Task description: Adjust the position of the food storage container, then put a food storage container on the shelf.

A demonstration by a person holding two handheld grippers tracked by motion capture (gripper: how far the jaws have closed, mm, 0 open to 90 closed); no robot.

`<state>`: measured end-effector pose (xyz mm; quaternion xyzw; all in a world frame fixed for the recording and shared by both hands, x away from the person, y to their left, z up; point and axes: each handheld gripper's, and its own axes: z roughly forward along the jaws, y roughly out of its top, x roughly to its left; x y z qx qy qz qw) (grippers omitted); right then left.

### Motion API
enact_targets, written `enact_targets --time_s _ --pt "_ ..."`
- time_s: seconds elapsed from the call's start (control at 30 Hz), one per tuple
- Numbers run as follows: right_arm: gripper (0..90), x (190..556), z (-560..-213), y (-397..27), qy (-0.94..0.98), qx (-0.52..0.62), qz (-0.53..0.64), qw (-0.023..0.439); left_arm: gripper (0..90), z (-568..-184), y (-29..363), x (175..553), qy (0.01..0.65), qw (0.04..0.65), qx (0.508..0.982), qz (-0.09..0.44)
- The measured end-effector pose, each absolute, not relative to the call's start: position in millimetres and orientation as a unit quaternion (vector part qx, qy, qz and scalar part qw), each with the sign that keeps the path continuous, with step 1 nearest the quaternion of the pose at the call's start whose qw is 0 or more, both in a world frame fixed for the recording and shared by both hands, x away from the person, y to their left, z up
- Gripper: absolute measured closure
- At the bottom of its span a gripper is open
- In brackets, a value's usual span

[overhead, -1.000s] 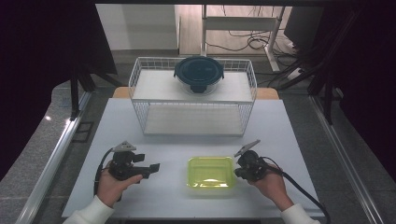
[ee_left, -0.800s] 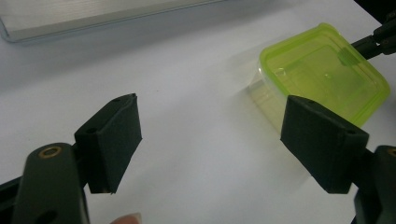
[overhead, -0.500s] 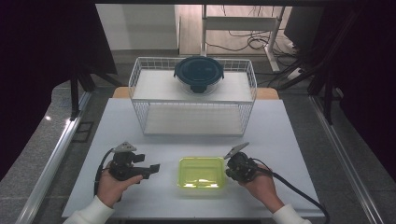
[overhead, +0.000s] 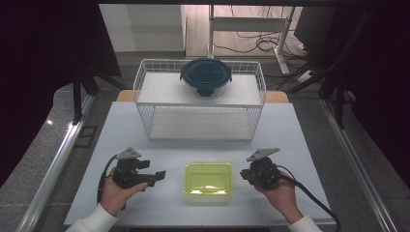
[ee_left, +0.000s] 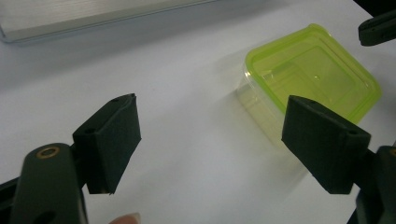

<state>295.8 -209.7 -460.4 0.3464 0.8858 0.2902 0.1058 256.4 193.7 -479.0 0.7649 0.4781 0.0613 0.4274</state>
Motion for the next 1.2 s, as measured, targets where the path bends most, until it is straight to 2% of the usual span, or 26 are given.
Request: enact_targets --time_s 0.03,0.07,0.1,0.13,0.23,0.3,0.4,0.93,1.2 --pt "72.8 294 -460 -211 0.882 0.353 0.295 0.105 18.9 -478 193 255 0.476 0.428 0.765 0.061" --pt "63.5 292 -461 -212 0.877 0.360 0.301 0.101 18.7 -477 190 252 0.472 0.431 0.766 0.061" --pt "50.2 290 -462 -213 0.867 0.375 0.317 0.089 18.4 -477 189 251 0.470 0.433 0.767 0.061" --pt "43.4 290 -462 -214 0.860 0.383 0.329 0.079 18.1 -476 187 249 0.468 0.434 0.768 0.062" --pt "29.6 287 -462 -216 0.835 0.404 0.369 0.056 17.2 -474 183 246 0.463 0.437 0.768 0.059" --pt "24.5 287 -462 -216 0.825 0.409 0.389 0.022 17.0 -476 183 246 0.464 0.436 0.769 0.057" --pt "23.3 287 -463 -217 0.817 0.414 0.400 0.003 17.0 -478 184 248 0.469 0.437 0.766 0.048" --pt "21.2 289 -468 -215 0.804 0.418 0.423 -0.021 17.5 -479 178 243 0.470 0.437 0.765 0.051" --pt "30.9 292 -471 -210 0.788 0.426 0.441 -0.047 16.6 -482 167 247 0.472 0.443 0.762 0.024"
